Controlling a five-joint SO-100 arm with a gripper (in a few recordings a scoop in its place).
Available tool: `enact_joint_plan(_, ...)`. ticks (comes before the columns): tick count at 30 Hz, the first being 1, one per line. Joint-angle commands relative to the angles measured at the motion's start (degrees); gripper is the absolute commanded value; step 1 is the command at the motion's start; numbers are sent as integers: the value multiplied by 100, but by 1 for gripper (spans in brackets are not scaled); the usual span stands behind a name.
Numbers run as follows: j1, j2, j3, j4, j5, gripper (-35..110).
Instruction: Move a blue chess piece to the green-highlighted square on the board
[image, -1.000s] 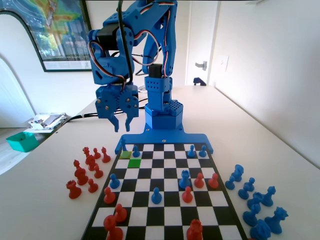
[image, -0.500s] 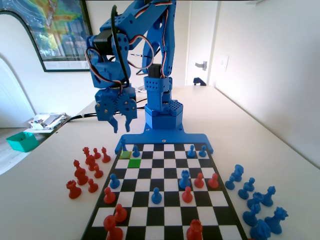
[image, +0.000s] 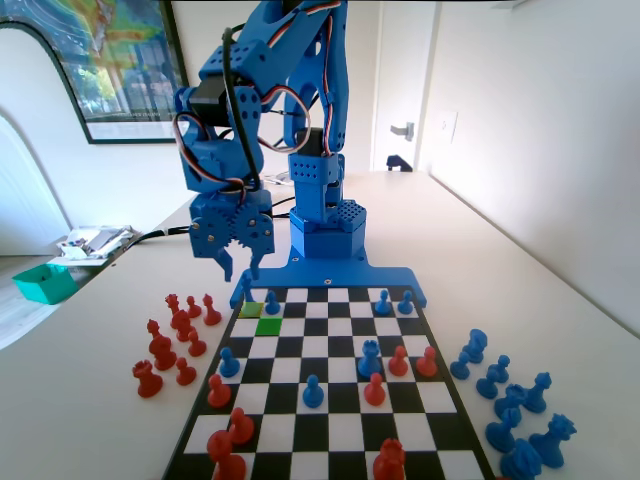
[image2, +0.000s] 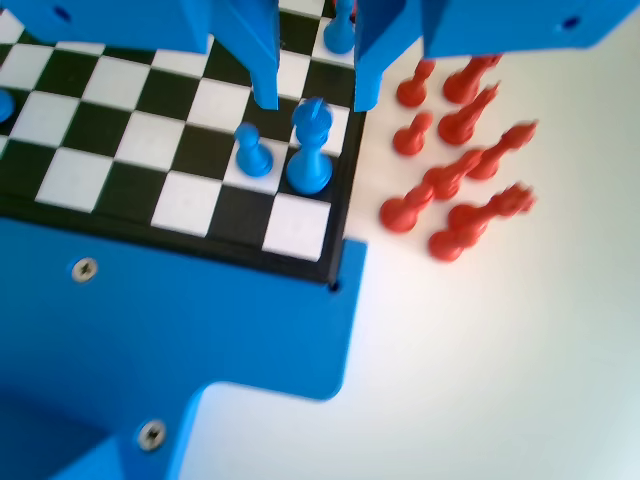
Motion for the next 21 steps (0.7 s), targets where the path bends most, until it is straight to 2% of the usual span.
enact_joint_plan(1, 26, -9, -35, -88, 26, 14)
enact_joint_plan(13, -18, -132, 633, -1020, -44, 14)
enact_joint_plan(21, 26, -132, 791, -1195, -141, 14)
